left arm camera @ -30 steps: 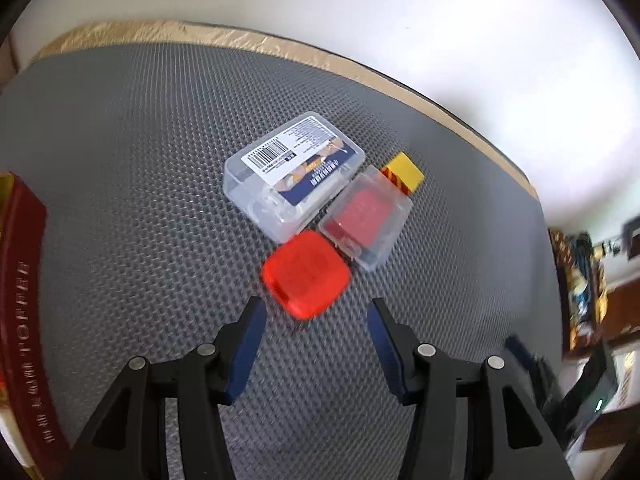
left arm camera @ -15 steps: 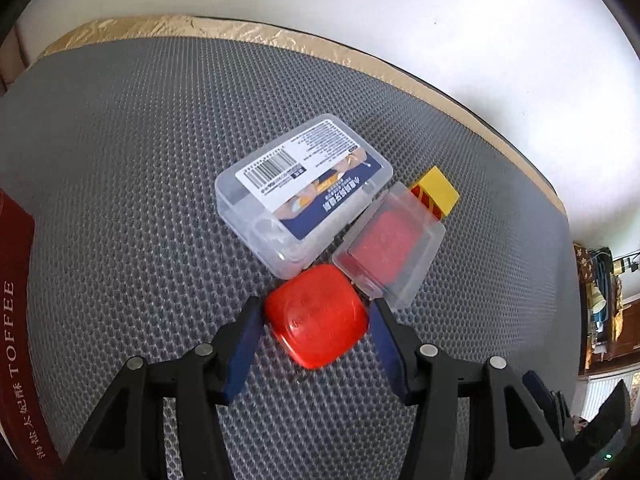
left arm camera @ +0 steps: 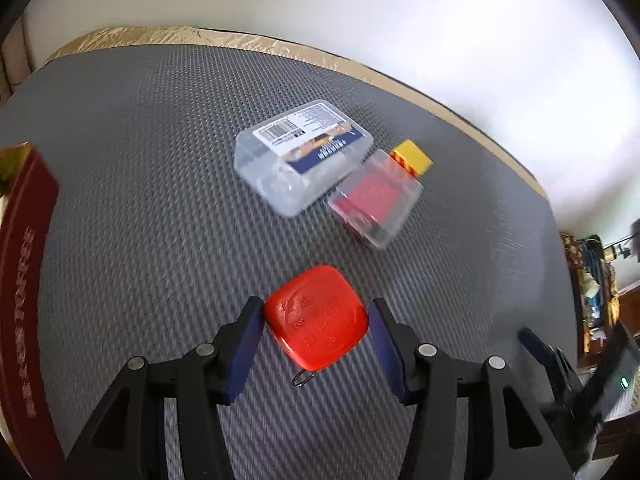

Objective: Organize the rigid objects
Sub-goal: 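Lift the red case with the left tool while the right tool grasps the yellow cube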

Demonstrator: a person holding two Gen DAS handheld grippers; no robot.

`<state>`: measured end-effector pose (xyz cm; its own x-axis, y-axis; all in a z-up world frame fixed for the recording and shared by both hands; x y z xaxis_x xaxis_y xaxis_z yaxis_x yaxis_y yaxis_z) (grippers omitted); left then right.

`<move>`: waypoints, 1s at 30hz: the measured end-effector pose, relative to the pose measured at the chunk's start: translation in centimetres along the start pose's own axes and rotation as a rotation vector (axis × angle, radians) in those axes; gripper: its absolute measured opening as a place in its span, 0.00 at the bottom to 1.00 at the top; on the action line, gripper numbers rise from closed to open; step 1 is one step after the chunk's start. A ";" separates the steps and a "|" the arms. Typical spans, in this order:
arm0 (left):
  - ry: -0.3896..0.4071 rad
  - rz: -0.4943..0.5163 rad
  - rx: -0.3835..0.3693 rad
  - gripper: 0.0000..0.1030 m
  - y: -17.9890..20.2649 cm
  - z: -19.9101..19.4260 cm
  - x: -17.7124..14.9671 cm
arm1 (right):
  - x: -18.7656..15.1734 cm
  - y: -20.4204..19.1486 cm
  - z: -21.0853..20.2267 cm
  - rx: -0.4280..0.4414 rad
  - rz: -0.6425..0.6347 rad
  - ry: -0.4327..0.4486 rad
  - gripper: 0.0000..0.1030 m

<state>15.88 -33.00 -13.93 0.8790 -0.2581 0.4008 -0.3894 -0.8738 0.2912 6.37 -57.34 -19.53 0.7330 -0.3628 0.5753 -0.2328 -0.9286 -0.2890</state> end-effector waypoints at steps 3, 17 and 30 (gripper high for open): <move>0.012 -0.003 -0.023 0.53 -0.2 -2.1 -0.9 | 0.1 0.0 0.3 -0.006 -0.002 -0.004 0.96; 0.078 -0.054 -0.069 0.53 -2.5 -9.7 -2.6 | 10.9 -7.1 3.1 0.211 -0.153 -0.018 0.80; 0.098 -0.117 -0.046 0.53 -6.1 -12.0 -2.3 | 13.8 -8.3 11.9 0.224 -0.166 -0.192 0.53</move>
Point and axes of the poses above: each gripper's, at about its wrist camera, not at the fingertips, and z roughly the way its jaws point, y to its right, x to its top, the point moved 8 cm from there along z, roughly the way its jaws point, and after that the axes turned 4 degrees about z, right-handed, at the moved point
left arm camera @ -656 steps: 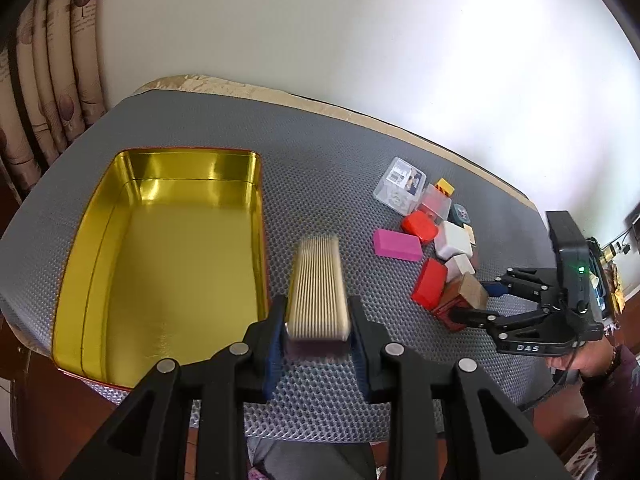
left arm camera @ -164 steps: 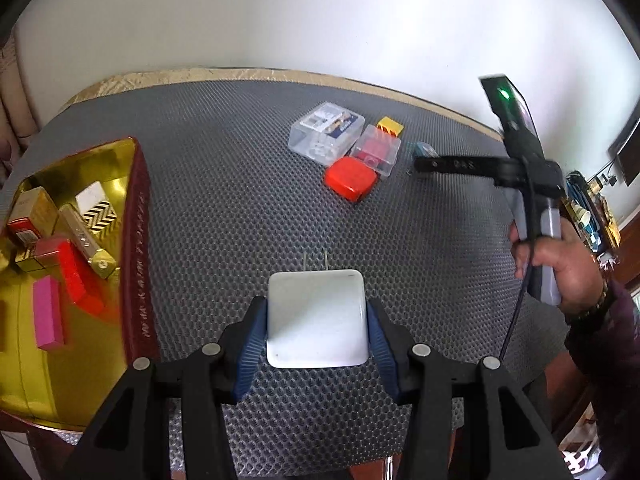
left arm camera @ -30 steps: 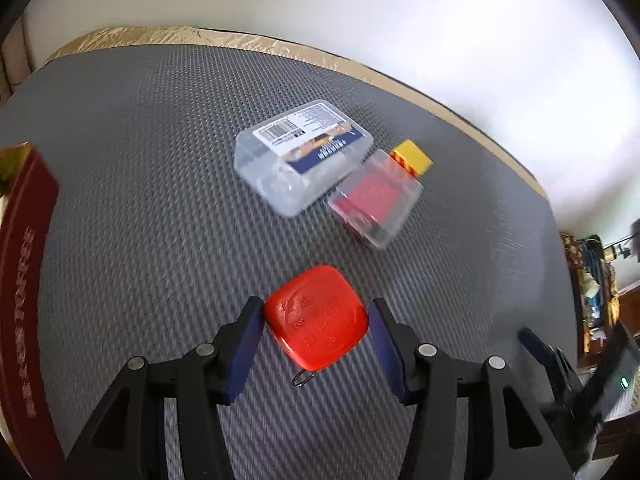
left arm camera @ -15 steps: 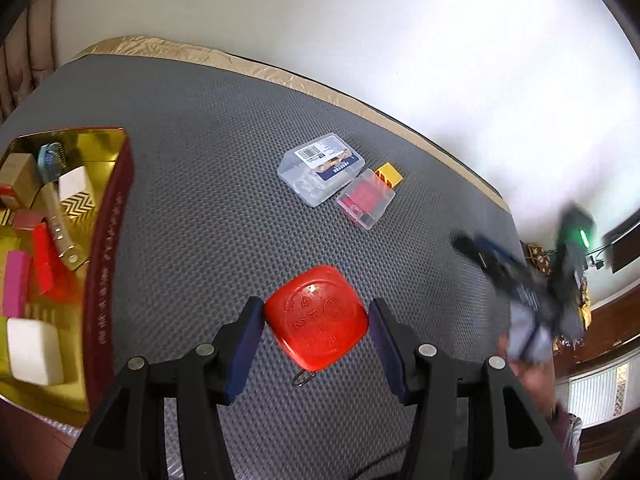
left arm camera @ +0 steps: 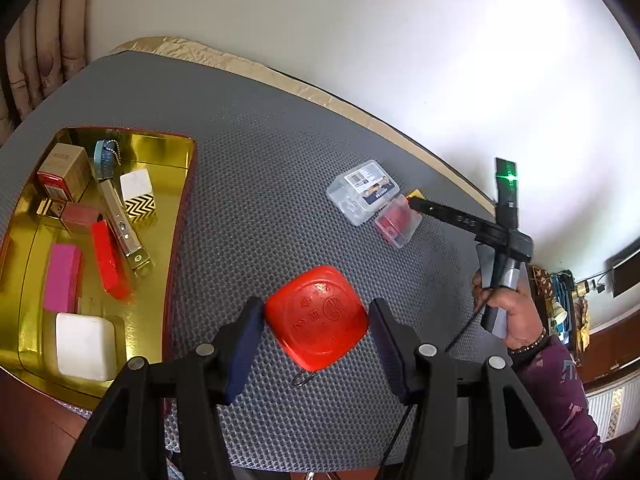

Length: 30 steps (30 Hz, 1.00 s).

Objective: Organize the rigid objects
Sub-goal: 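Lift the red case with the left tool while the right tool grasps the yellow cube, then place the red case in the tin with the left tool while the right tool drops the yellow cube there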

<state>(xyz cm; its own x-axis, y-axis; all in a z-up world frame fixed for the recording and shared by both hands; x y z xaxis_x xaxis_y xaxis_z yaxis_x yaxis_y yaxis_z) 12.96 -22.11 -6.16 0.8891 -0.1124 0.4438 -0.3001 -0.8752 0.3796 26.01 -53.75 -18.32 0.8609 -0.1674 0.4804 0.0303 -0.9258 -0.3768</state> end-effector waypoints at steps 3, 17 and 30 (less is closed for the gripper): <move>-0.008 0.002 0.005 0.53 -0.3 0.1 -0.1 | 0.2 1.6 -0.1 -0.025 0.031 0.006 0.52; -0.014 0.008 -0.006 0.54 0.0 0.7 0.0 | 0.3 1.4 1.3 -0.066 -0.031 -0.022 0.49; 0.103 -0.059 0.193 0.54 -8.9 -6.9 0.9 | -3.1 3.3 -3.3 -0.040 0.119 0.022 0.28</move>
Point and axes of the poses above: each gripper's, at about its wrist camera, not at the fingertips, and z roughly the way its jaws point, y to its right, x to its top, the point moved 8 cm from there along z, roughly the way its jaws point, and after that the axes turned 4 degrees about z, right-handed, at the moved point
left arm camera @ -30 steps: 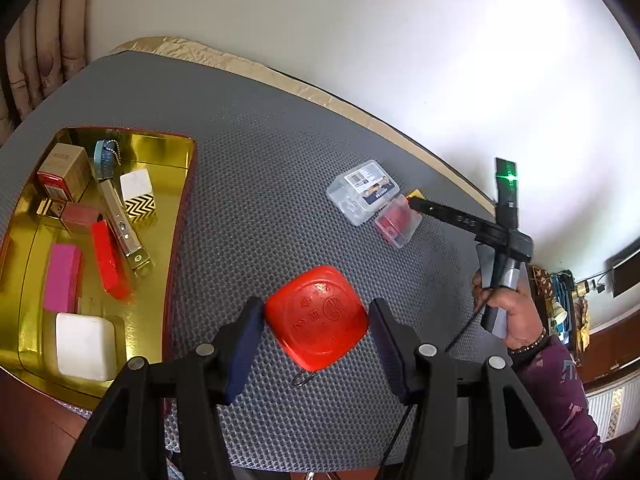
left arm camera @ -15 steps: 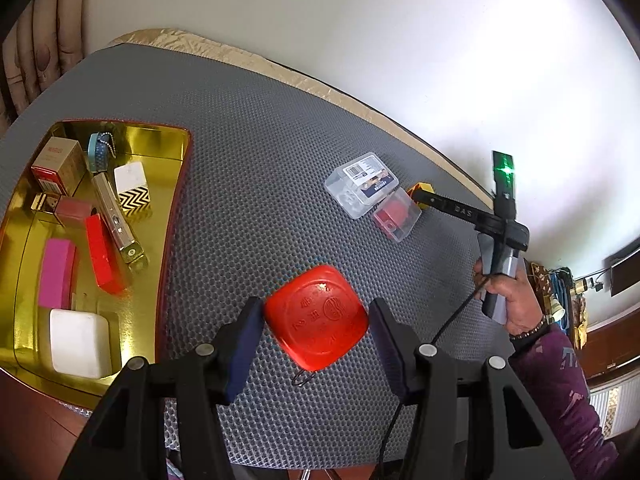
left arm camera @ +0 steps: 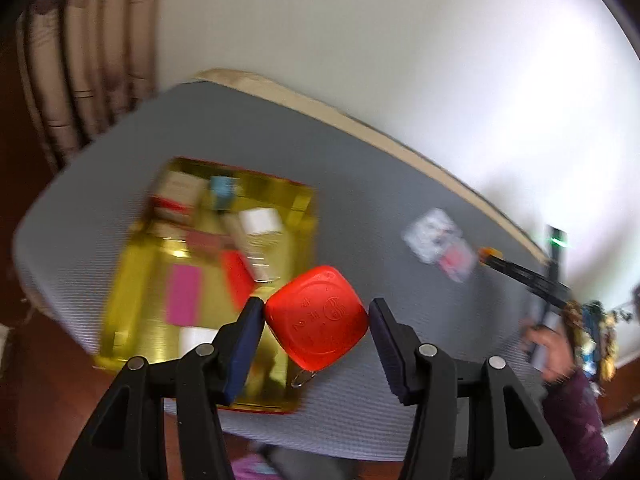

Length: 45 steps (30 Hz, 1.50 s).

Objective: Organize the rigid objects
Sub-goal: 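Place the red case in the tin with the left tool while the right tool drops the yellow cube there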

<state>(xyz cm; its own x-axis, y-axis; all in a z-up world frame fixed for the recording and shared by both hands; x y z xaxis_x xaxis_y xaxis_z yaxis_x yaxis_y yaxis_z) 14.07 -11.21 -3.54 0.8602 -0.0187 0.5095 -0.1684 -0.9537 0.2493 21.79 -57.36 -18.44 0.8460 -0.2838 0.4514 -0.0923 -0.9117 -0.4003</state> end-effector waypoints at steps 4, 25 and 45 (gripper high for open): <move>-0.012 -0.025 0.088 0.54 -4.3 1.0 -0.1 | -1.8 0.2 -1.5 0.020 0.034 -0.012 0.27; 0.069 -0.046 0.288 0.54 -10.4 1.5 -1.5 | -4.7 -18.4 -6.0 0.338 -0.035 -0.052 0.28; 0.251 -0.173 0.338 0.54 -14.1 -3.7 -4.6 | -8.3 -40.8 7.4 0.414 -0.241 -0.310 0.30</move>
Point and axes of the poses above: each gripper's, at about its wrist camera, not at the fingertips, and z roughly the way its jaws point, y to its right, x to its top, the point moved 8 cm from there along z, roughly the way its jaws point, and after that the axes turned 4 degrees about z, right-handed, at the moved point
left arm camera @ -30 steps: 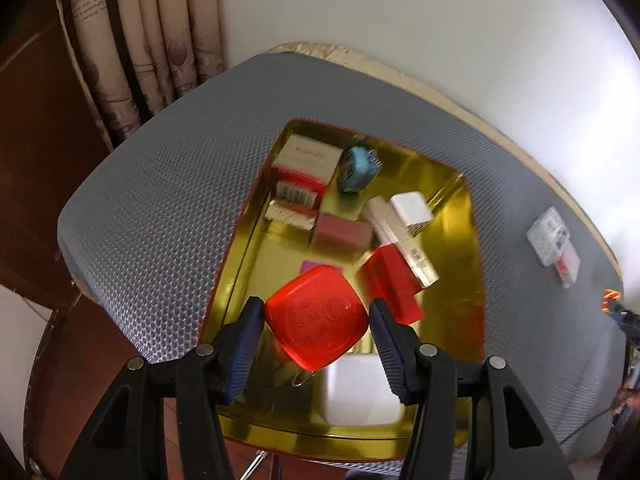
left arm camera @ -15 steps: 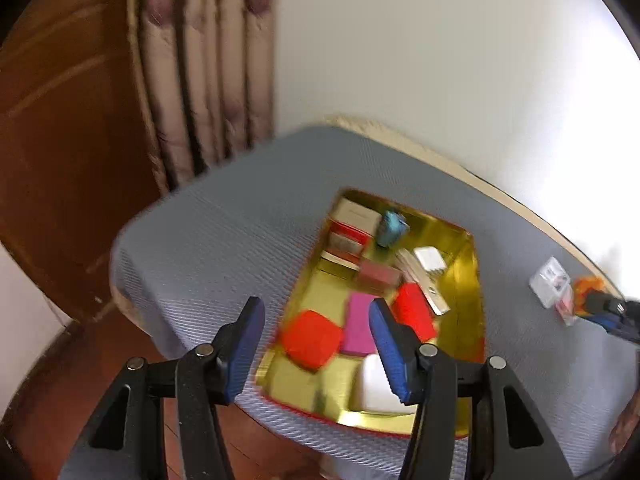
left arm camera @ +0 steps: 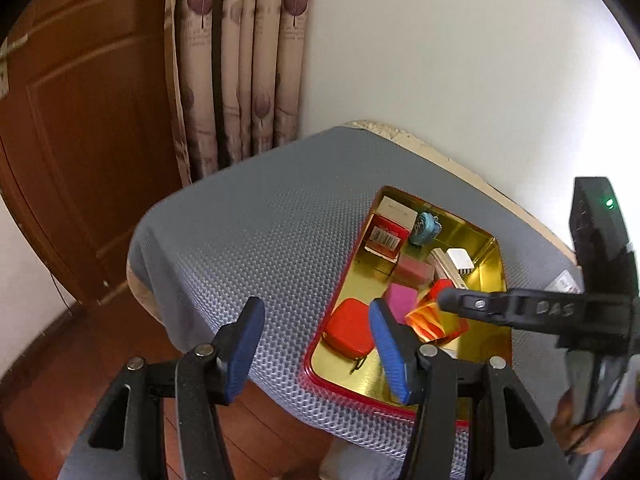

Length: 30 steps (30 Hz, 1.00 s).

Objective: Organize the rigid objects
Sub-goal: 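Place the red case in the tin with the left tool while the right tool drops the yellow cube there, then move the left tool toward the clear blue-label box while the right tool approaches the clear red-card case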

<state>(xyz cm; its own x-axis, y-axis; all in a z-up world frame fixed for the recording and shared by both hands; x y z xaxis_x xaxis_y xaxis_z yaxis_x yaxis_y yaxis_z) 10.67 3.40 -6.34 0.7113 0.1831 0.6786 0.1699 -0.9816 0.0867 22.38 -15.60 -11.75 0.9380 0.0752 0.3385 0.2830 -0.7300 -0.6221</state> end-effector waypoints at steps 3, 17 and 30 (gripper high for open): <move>0.006 0.005 0.003 0.54 0.0 -0.1 0.1 | 0.3 -0.3 0.3 -0.049 -0.031 0.009 0.30; -0.008 0.055 -0.026 0.54 1.6 -0.1 -0.7 | -5.5 13.7 -13.9 -0.392 0.082 0.371 0.74; -0.035 0.168 -0.046 0.54 6.5 -1.1 -2.8 | -4.5 27.3 -19.3 -0.582 0.114 0.332 0.97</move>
<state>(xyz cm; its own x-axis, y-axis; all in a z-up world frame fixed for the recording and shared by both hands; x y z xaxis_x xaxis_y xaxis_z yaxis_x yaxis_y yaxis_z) 8.98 -3.57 -6.87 0.7503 0.0169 0.6608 0.0158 -0.9998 0.0076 22.00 -48.96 -16.65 0.8181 -0.1689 0.5497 -0.0556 -0.9746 -0.2168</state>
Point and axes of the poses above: each gripper's, at about its wrist camera, not at the fingertips, and z roughly the way its jaws point, y to its right, x to its top, the point moved 8 cm from there along z, roughly the way its jaws point, and after that the axes turned 4 degrees about z, right-handed, at the moved point
